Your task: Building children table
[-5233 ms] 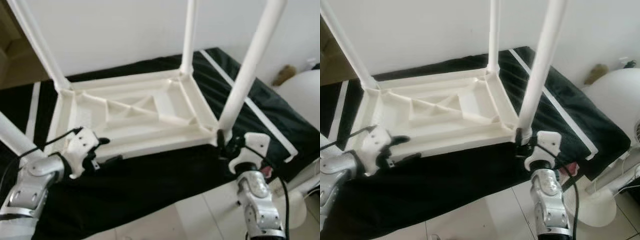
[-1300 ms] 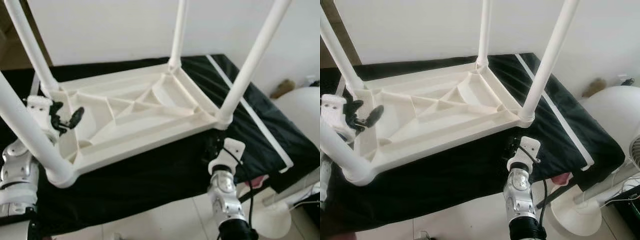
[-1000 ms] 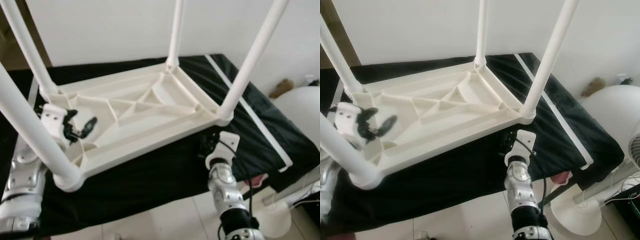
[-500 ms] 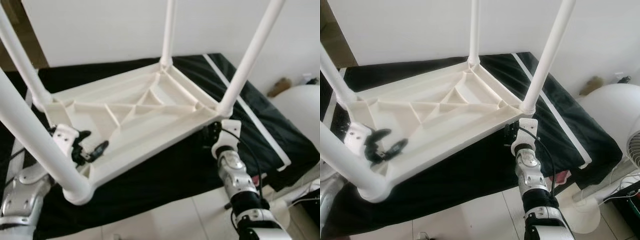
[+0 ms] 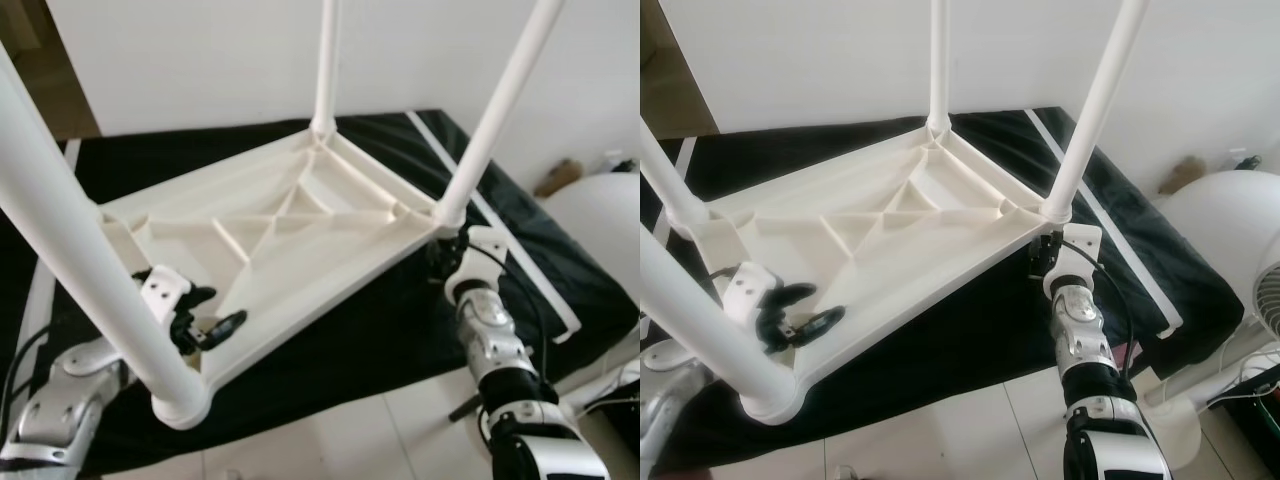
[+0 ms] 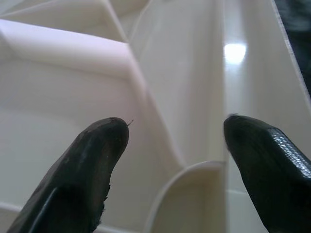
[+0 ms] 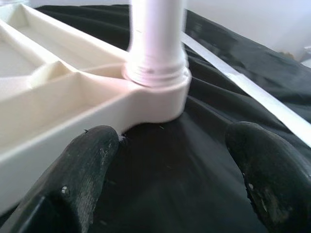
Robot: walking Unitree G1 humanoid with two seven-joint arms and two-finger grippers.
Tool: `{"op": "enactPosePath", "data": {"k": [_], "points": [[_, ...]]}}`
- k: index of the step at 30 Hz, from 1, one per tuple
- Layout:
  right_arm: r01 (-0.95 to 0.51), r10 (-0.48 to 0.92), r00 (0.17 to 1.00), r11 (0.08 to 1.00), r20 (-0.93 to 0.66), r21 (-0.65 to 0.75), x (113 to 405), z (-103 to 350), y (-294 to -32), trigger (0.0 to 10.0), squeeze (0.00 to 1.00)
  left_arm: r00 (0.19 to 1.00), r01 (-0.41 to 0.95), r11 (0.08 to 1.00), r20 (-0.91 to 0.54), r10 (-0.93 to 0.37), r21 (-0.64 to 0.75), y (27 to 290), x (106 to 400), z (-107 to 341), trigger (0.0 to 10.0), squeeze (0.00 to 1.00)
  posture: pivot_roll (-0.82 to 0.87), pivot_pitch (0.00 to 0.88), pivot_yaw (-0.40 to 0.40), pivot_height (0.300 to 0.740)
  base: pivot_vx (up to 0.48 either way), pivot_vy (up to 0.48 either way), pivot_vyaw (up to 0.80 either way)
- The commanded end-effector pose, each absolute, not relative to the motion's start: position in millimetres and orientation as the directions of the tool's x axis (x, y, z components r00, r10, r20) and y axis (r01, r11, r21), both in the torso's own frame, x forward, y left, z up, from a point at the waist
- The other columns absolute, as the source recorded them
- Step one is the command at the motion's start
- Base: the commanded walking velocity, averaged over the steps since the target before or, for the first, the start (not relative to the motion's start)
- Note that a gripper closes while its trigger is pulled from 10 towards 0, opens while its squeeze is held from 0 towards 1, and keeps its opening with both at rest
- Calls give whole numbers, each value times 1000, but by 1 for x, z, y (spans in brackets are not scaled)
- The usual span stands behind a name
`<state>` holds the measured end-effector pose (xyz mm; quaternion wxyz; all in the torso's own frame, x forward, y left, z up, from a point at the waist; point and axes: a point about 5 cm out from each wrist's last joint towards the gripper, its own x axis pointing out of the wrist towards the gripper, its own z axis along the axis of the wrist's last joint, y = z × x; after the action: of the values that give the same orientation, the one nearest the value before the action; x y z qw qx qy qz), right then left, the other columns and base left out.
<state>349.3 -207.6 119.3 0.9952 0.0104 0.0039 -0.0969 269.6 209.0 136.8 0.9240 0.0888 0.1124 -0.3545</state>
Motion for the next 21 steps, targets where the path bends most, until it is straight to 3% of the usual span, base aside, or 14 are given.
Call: {"op": "enactPosePath", "data": {"k": [1, 11, 16, 21], "points": [[211, -210, 977, 977, -44, 17, 345, 109, -212, 10000, 0, 739, 646, 758, -315, -595, 84, 230, 268, 136, 10000, 0, 62, 39, -26, 740, 0, 0, 0], [148, -145, 987, 988, -71, 35, 352, 107, -199, 10000, 0, 683, 708, 704, -302, -665, 49, 229, 257, 145, 10000, 0, 60, 45, -20, 740, 0, 0, 0], [-55, 58, 992, 998, -113, 27, 368, 111, -168, 10000, 0, 502, 836, 537, -236, -832, -114, 168, 233, 130, 10000, 0, 64, 45, -24, 740, 0, 0, 0], [-184, 184, 973, 983, -140, 13, 372, 112, -152, 10000, 0, 427, 871, 458, -185, -885, -177, 137, 225, 125, 10000, 0, 77, 44, -33, 740, 0, 0, 0]]}}
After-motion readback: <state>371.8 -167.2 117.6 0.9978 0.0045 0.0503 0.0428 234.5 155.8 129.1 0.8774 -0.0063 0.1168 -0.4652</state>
